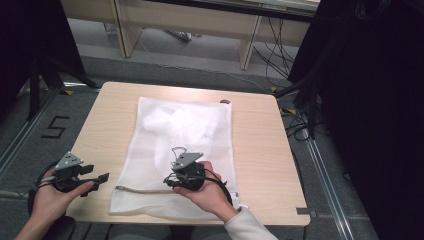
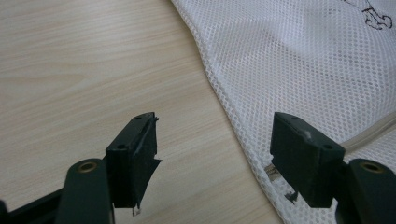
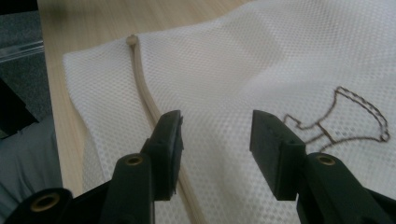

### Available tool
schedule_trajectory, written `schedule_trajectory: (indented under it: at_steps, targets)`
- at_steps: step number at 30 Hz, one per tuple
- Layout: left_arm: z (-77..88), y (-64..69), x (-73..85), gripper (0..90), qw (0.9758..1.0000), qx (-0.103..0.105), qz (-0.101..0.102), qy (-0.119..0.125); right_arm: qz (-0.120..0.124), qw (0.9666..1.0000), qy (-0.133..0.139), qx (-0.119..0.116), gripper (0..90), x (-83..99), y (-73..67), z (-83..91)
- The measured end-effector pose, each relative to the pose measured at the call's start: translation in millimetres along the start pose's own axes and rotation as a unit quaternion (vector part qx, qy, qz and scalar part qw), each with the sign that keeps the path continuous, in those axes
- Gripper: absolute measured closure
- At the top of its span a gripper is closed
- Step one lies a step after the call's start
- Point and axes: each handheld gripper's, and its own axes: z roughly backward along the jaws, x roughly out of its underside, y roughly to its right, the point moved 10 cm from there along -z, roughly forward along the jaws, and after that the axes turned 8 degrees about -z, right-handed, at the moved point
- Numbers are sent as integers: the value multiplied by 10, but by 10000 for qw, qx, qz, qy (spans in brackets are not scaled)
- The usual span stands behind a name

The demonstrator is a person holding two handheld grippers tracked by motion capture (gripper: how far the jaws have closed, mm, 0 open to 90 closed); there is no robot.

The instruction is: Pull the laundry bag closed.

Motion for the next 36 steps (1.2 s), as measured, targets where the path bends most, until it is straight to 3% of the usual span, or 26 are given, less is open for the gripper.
schedule_trajectory:
  at_steps: [13,23,36]
  targets:
    - [0,4,-2,316,10000,-3,-13,-7,347,9986,-210,-344,572,-237,-278,-355]
    - [6,-5,-6,316,10000,-40,2,-11,397,9979,-237,-455,572,-297,-361,-492]
    - [6,-7,-12,318,10000,3,70,53,560,9943,-419,-806,632,-372,-630,-785]
